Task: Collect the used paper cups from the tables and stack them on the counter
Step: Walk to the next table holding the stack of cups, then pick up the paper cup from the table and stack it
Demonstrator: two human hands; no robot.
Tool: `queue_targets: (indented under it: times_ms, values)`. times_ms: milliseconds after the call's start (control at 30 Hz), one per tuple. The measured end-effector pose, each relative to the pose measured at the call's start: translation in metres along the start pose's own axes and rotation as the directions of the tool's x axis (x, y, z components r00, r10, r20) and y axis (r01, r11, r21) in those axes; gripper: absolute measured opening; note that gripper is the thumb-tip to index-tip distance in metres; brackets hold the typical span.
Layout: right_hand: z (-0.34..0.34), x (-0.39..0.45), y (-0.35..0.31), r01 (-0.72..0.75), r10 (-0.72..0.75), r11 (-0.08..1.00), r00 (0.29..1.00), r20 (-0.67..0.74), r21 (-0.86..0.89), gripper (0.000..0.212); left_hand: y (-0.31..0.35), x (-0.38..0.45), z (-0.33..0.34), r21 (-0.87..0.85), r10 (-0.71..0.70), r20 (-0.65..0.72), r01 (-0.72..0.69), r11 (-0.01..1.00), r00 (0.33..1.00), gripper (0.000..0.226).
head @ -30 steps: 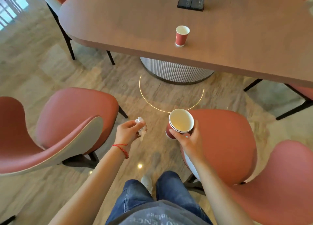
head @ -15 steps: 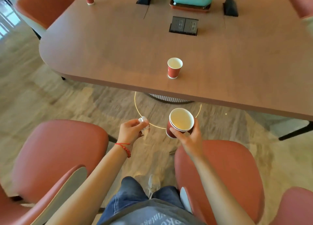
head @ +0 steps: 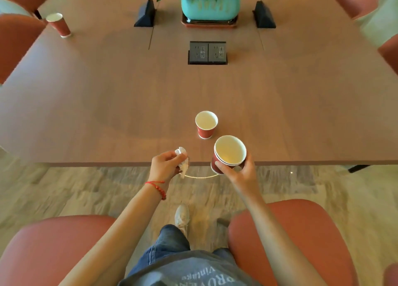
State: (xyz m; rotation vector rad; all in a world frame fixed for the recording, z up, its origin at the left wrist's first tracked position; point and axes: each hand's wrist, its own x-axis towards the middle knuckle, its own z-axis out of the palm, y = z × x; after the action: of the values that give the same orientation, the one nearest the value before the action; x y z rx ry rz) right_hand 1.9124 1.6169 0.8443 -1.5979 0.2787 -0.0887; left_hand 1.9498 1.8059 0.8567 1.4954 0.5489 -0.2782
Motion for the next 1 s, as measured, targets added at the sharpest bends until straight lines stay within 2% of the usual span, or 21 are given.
queue_targets:
  times_ms: [167, 367, 700, 1000]
  values:
    - [0.028, 0.054, -0.014, -0.013, 0.01, 0.999, 0.999, -0.05, -0.052, 0.06, 0.029, 0.06, 0.002, 0.043, -0.006, 0.04, 0.004, 0.999, 0.999, 0.013]
    - [0.049, 0.101, -0.019, 0.001, -0.015, 0.991, 0.995, -0.099, -0.135, 0.056, 0.053, 0.107, 0.008, 0.041, -0.045, 0.111, 0.041, 0.998, 0.993, 0.016]
    - [0.059, 0.135, -0.011, -0.018, 0.018, 0.997, 1.0, -0.002, -0.081, 0.065, 0.051, 0.125, 0.018, 0.005, -0.107, 0.062, 0.107, 0.994, 0.992, 0.02]
    - [0.057, 0.148, 0.024, -0.029, 0.031, 0.988, 0.999, 0.009, -0.149, 0.068, 0.037, 0.133, 0.015, -0.03, -0.14, 0.017, 0.14, 0.99, 0.99, 0.015]
